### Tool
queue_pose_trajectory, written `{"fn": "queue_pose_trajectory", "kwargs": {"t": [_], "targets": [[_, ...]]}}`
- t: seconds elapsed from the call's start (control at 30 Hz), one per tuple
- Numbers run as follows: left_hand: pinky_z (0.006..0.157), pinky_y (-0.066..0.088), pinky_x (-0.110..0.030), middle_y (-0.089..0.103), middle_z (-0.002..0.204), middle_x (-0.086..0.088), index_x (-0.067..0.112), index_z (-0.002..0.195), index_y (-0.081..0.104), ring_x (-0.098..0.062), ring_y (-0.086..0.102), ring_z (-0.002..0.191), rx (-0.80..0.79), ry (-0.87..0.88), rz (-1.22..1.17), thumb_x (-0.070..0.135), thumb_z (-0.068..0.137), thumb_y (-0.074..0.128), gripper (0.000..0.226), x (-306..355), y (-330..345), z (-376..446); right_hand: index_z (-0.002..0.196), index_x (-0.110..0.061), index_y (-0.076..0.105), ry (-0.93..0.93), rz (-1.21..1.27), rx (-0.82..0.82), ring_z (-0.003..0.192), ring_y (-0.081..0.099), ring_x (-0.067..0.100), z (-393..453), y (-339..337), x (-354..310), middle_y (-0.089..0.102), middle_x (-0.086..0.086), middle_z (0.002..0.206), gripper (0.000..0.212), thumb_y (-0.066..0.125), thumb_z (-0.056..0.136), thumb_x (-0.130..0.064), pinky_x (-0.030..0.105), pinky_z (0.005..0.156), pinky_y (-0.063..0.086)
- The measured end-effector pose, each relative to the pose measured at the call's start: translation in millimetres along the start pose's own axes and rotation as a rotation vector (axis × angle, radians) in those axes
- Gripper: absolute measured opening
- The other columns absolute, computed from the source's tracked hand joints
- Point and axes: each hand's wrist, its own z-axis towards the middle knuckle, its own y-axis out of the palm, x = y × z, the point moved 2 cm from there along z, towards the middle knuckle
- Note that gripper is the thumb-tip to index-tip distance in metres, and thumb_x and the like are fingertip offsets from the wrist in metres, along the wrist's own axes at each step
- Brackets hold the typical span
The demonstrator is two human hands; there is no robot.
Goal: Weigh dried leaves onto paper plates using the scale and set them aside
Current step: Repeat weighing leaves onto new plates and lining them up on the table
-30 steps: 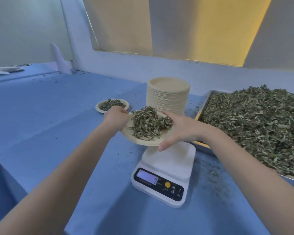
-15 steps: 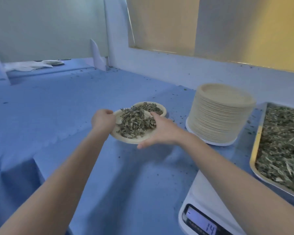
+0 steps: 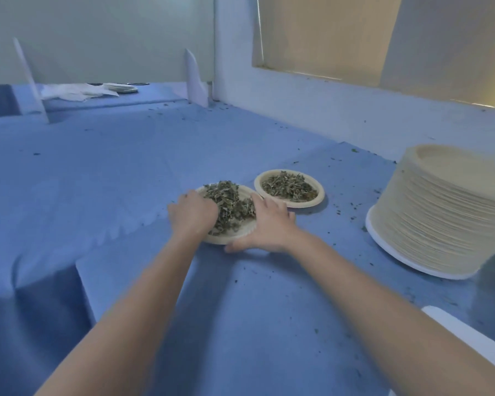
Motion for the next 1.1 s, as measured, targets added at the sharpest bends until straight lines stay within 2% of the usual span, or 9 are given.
{"fn": "queue_pose_trajectory", "kwargs": {"t": [0.1,0.2,0.3,0.4,0.5,0.67,0.8,0.97,1.1], "targets": [[0.112,0.015,-0.038,0.028,0.151,-0.016,0.002,0.137,0.038,-0.031,0.021,0.140,0.042,0.009,0.059,0.018,0.096,0.031,0.045,1,4,-8,0.149,-0.025,0.006,0.009,0.017,-0.022,0.137,0.016,0.027,-2,2,3,0.024,0.004,0.146,0.129,0.075,0.050,-0.072,0.042,0.105,0.022],[0.113,0.012,-0.036,0.026,0.152,-0.014,0.003,0.135,0.044,-0.028,0.014,0.141,0.189,0.149,0.015,0.014,0.095,0.035,0.043,19,1,-24,0.151,-0.025,0.001,-0.001,0.040,-0.023,0.139,0.014,0.029,-10,-9,1,0.019,0.005,0.151,0.134,0.075,0.050,-0.072,0.044,0.108,0.019],[0.108,0.019,-0.032,0.028,0.152,-0.010,0.006,0.132,0.048,-0.027,0.021,0.135,0.182,0.256,-0.197,0.011,0.091,0.042,0.042,51,-7,-48,0.151,-0.021,0.006,-0.032,0.074,0.032,0.136,0.024,0.034,-21,-32,1,0.024,0.010,0.149,0.120,0.076,0.060,-0.056,0.045,0.107,0.022],[0.099,0.026,-0.029,0.046,0.137,-0.011,0.006,0.123,0.055,-0.029,0.039,0.125,0.134,0.333,-0.342,0.011,0.090,0.046,0.035,87,-13,-70,0.150,-0.019,0.011,-0.083,0.076,0.122,0.136,0.027,0.030,-41,-60,11,0.029,0.009,0.149,0.107,0.077,0.069,-0.043,0.046,0.109,0.025],[0.093,0.033,-0.030,0.051,0.131,-0.010,0.009,0.121,0.056,-0.026,0.048,0.118,0.074,0.354,-0.425,0.011,0.089,0.046,0.034,123,-17,-93,0.151,-0.022,0.007,-0.059,0.035,0.193,0.138,0.024,0.027,-72,-95,34,0.025,0.006,0.151,0.111,0.077,0.068,-0.045,0.043,0.106,0.022],[0.091,0.033,-0.027,0.054,0.133,-0.006,0.013,0.126,0.054,-0.023,0.049,0.121,-0.063,0.456,-0.517,0.015,0.090,0.047,0.037,197,-15,-134,0.151,-0.021,0.011,0.039,-0.055,0.332,0.137,0.025,0.029,-132,-160,81,0.027,0.007,0.150,0.116,0.078,0.062,-0.054,0.044,0.106,0.024],[0.096,0.034,-0.032,0.051,0.133,-0.014,0.007,0.128,0.050,-0.029,0.046,0.123,-0.121,0.499,-0.497,0.021,0.093,0.045,0.039,254,-8,-155,0.151,-0.019,0.017,0.150,-0.001,0.436,0.139,0.022,0.028,-170,-206,130,0.027,0.005,0.152,0.109,0.075,0.065,-0.054,0.044,0.108,0.024],[0.101,0.029,-0.035,0.046,0.134,-0.021,0.003,0.129,0.047,-0.035,0.038,0.126,-0.072,0.552,-0.280,0.025,0.090,0.047,0.045,293,13,-169,0.151,-0.019,0.017,0.271,0.051,0.393,0.140,0.020,0.029,-178,-216,174,0.024,0.004,0.154,0.099,0.070,0.074,-0.052,0.043,0.108,0.025],[0.102,0.028,-0.036,0.044,0.134,-0.021,0.001,0.128,0.045,-0.035,0.035,0.126,-0.057,0.525,-0.249,0.027,0.089,0.046,0.046,299,25,-163,0.150,-0.016,0.018,0.317,0.082,0.386,0.139,0.021,0.031,-165,-210,194,0.026,0.007,0.152,0.098,0.069,0.074,-0.052,0.042,0.106,0.029]]}}
